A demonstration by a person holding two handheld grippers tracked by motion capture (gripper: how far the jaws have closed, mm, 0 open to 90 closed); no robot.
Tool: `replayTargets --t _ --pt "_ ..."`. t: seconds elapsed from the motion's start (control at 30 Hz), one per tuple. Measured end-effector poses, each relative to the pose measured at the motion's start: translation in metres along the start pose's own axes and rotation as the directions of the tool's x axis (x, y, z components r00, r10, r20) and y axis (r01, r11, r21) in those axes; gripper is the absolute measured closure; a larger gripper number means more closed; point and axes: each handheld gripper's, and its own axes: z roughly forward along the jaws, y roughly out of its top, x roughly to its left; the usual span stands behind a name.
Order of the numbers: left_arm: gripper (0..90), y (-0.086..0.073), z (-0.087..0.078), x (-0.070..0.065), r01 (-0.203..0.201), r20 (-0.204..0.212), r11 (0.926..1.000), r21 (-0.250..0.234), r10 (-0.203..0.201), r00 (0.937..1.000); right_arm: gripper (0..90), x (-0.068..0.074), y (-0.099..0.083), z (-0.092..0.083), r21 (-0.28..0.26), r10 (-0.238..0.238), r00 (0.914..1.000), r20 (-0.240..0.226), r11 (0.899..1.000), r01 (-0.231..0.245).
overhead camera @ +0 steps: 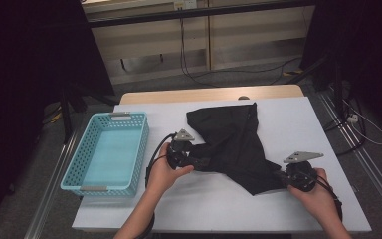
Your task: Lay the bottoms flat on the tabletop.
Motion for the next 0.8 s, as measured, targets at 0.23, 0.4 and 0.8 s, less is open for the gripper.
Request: replayTargets --t 0.23,0.4,0.8 --pt "21.9 0.000 0.001 0.000 -0.002 0.000 1.0000 0.004 0.002 1.0000 53.6 0.004 0.015 0.008 -0.081 -0.039 0.9983 0.044 0.996 0.042" --pt "22.0 0.000 0.002 -0.002 -0.014 -0.002 0.9999 0.004 0.014 0.9999 48.0 0.000 0.028 0.026 -0.107 -0.027 0.9990 0.036 0.994 0.031" --pt "26.3 0.002 0.003 -0.003 -0.032 -0.030 0.9993 -0.022 0.031 0.9990 90.0 0.002 0.007 0.014 0.001 -0.003 0.9992 -0.039 1.000 0.003"
